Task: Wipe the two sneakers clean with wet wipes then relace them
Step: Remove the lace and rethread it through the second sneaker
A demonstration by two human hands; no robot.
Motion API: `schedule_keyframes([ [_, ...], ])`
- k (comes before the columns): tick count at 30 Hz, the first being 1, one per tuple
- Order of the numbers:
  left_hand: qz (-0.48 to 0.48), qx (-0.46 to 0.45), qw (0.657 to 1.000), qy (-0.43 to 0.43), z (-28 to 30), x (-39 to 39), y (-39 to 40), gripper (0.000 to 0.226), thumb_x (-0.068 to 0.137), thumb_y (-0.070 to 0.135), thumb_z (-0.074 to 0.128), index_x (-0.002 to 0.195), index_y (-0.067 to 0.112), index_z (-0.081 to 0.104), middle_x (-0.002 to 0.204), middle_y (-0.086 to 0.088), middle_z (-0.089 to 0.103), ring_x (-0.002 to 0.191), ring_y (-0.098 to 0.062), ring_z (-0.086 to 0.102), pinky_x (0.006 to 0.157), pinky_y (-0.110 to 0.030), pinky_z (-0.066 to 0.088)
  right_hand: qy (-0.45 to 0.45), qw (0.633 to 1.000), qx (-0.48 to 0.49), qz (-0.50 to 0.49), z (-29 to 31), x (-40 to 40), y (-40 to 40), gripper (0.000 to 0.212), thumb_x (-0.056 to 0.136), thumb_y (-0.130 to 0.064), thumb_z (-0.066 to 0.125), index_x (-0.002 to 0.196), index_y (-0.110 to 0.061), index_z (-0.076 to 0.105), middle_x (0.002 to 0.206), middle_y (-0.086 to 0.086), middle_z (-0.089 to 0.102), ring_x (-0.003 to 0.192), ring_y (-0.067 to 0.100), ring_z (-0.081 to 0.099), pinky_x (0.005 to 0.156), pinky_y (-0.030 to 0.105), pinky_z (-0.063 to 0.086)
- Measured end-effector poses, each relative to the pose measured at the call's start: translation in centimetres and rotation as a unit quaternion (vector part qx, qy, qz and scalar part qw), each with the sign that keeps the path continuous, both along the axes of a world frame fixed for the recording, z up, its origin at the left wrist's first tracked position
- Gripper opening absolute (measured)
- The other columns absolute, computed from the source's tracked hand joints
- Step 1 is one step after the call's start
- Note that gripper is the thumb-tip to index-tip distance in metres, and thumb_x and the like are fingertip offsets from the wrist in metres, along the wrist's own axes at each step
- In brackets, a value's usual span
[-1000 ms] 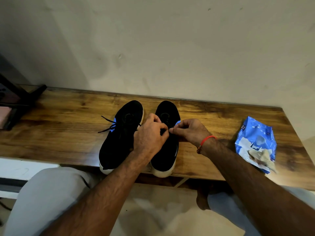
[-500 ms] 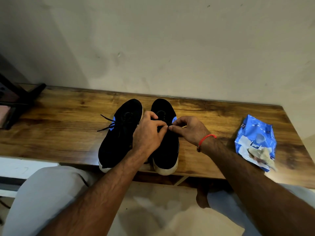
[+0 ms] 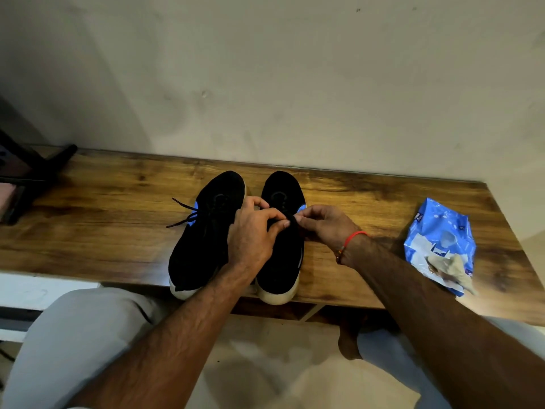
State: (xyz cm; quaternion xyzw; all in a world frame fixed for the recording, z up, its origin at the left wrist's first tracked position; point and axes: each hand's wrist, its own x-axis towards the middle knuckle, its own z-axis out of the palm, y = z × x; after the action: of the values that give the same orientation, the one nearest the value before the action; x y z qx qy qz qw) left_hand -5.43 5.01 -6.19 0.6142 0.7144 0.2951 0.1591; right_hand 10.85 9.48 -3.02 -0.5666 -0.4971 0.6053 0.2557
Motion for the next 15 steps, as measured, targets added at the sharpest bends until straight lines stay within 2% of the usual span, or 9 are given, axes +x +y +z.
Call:
schedule_keyframes([
  [2, 0.004, 0.006, 1.000, 0.023, 0.2, -0.1, -0.2, 0.025, 0.088, 0.048, 0.072, 0.107, 0.032, 0.074, 0.125, 0.008, 0.046, 0.112, -0.014, 0.053, 0.079, -0.044, 0.057, -0.013, 1.000, 0.008, 0.002, 0.0, -0.2, 0.1, 0.006, 0.094, -0.008, 0.064, 0.091, -0.007, 0.069, 0.081, 0.004, 0.069, 0.074, 0.011, 0.065, 0.066, 0.022, 0.055],
  [4, 0.011, 0.004, 1.000, 0.029, 0.6, 0.0, -0.3, 0.026, 0.087, 0.049, 0.073, 0.108, 0.034, 0.072, 0.130, 0.006, 0.044, 0.114, -0.016, 0.053, 0.080, -0.045, 0.058, -0.042, 0.999, 0.007, 0.014, 0.3, -0.4, 0.3, 0.009, 0.096, -0.011, 0.063, 0.092, -0.006, 0.069, 0.083, 0.006, 0.068, 0.077, 0.015, 0.065, 0.073, 0.027, 0.057],
  [6, 0.013, 0.013, 0.999, 0.050, 1.1, 0.1, -0.4, 0.028, 0.085, 0.047, 0.076, 0.108, 0.036, 0.064, 0.135, 0.004, 0.040, 0.116, -0.018, 0.051, 0.080, -0.046, 0.057, -0.047, 0.999, -0.021, 0.004, 0.8, -0.5, 0.6, 0.014, 0.098, -0.010, 0.058, 0.085, -0.008, 0.064, 0.081, 0.008, 0.064, 0.074, 0.020, 0.062, 0.072, 0.032, 0.055],
  [8, 0.017, 0.021, 0.998, 0.059, 1.7, -0.2, -0.3, 0.040, 0.083, 0.042, 0.080, 0.111, 0.034, 0.054, 0.137, 0.003, 0.036, 0.116, -0.019, 0.052, 0.080, -0.047, 0.058, -0.021, 0.997, -0.061, -0.041, 1.7, -0.1, 1.2, 0.017, 0.099, -0.005, 0.050, 0.084, -0.008, 0.057, 0.078, 0.010, 0.057, 0.069, 0.025, 0.062, 0.070, 0.036, 0.057],
  [11, 0.033, -0.005, 0.998, 0.052, 2.7, -1.2, 0.0, 0.052, 0.079, 0.047, 0.082, 0.114, 0.032, 0.047, 0.139, 0.001, 0.032, 0.118, -0.020, 0.049, 0.075, -0.038, 0.056, -0.001, 0.989, -0.070, -0.128, 2.7, 2.3, 2.8, 0.012, 0.099, -0.005, 0.040, 0.102, -0.002, 0.052, 0.083, 0.013, 0.052, 0.071, 0.034, 0.065, 0.075, 0.050, 0.058],
  [12, 0.040, -0.017, 0.998, 0.052, 2.9, -1.5, 0.0, 0.055, 0.078, 0.051, 0.082, 0.115, 0.031, 0.046, 0.139, 0.000, 0.030, 0.121, -0.020, 0.046, 0.072, -0.034, 0.052, -0.046, 0.988, -0.039, -0.145, 2.7, 3.2, 3.4, 0.015, 0.100, -0.008, 0.040, 0.106, 0.000, 0.051, 0.086, 0.015, 0.055, 0.072, 0.035, 0.066, 0.074, 0.052, 0.059],
  [13, 0.048, -0.023, 0.997, 0.055, 3.0, -1.7, 0.1, 0.058, 0.077, 0.054, 0.082, 0.115, 0.030, 0.045, 0.141, -0.001, 0.028, 0.124, -0.022, 0.042, 0.071, -0.032, 0.049, -0.134, 0.980, 0.021, -0.148, 2.4, 4.2, 3.9, 0.019, 0.098, -0.013, 0.041, 0.105, 0.001, 0.053, 0.088, 0.017, 0.060, 0.073, 0.036, 0.068, 0.073, 0.052, 0.059],
  [15, 0.064, -0.011, 0.996, 0.066, 3.0, -1.6, -0.1, 0.062, 0.076, 0.056, 0.081, 0.116, 0.026, 0.044, 0.142, -0.004, 0.025, 0.128, -0.025, 0.036, 0.071, -0.030, 0.045, -0.345, 0.917, 0.171, -0.107, 1.5, 5.4, 4.5, 0.024, 0.093, -0.017, 0.047, 0.100, 0.003, 0.058, 0.095, 0.026, 0.065, 0.087, 0.043, 0.066, 0.079, 0.047, 0.056],
])
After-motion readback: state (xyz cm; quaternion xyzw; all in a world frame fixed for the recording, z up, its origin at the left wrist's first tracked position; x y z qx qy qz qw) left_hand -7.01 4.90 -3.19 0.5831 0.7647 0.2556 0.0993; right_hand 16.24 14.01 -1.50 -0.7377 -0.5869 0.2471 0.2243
